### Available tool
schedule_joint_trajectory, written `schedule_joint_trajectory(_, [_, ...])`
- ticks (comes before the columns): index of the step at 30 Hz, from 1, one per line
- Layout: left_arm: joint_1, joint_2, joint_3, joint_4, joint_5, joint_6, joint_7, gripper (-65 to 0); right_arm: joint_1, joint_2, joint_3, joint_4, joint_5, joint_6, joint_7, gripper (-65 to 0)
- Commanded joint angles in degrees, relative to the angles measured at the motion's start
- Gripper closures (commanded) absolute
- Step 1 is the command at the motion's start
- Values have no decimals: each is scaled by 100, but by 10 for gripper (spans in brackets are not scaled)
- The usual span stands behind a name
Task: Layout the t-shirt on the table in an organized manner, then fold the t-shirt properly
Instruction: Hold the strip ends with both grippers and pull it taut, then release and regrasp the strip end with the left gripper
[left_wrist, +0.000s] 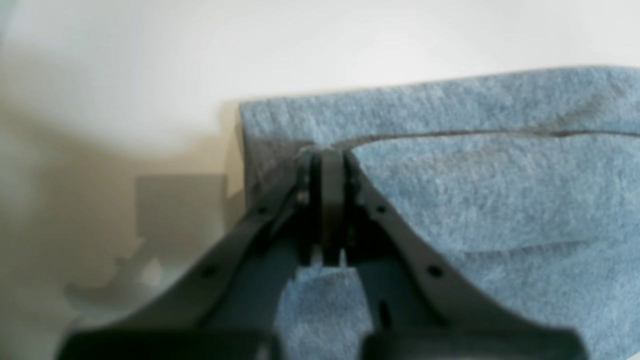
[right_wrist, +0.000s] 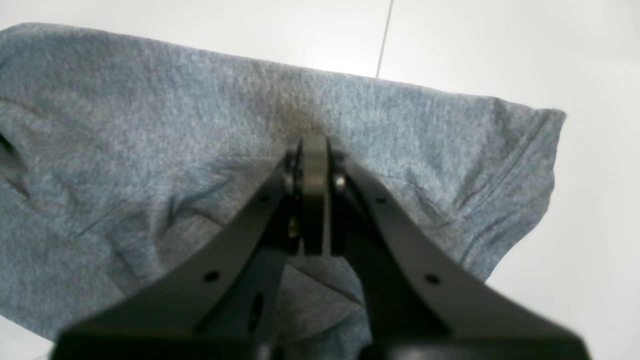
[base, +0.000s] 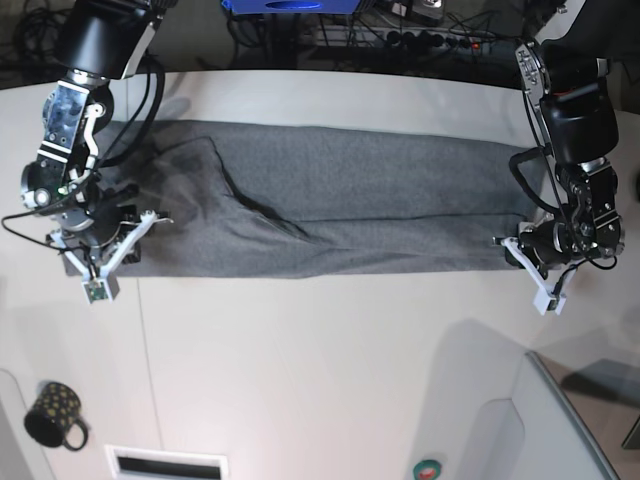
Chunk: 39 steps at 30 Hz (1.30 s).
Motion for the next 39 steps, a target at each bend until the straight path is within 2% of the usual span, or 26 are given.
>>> schedule_joint_trajectory(1, [-103, -105, -9, 230, -55, -25, -56, 0, 81, 16, 4, 83, 69, 50, 111, -8])
schedule_joint_trajectory(20, [1717, -105, 0, 2164, -20, -25, -47, 0, 81, -10, -23, 83, 69, 50, 111, -8])
schedule_joint_trajectory(24, [1901, -132, 281, 2173, -20, -25, -47, 0, 81, -45, -23, 83, 69, 50, 111, -8])
schedule_joint_trajectory(30, [1945, -211, 308, 2173, 33, -25, -47, 0, 72, -124, -23, 83, 60, 50, 102, -8])
schedule_joint_trajectory(35, [1893, -220, 308, 2235, 604, -25, -56, 0, 81, -124, -23, 83, 60, 50, -65, -9])
schedule_joint_trajectory(38, [1980, -220, 316, 2630, 754, -25, -56, 0, 81, -115, -23, 83, 60, 41, -65, -9])
schedule_joint_trajectory(39, [2060, -220, 316, 2736, 763, -25, -47, -26, 90, -115, -23, 83, 60, 41, -65, -9])
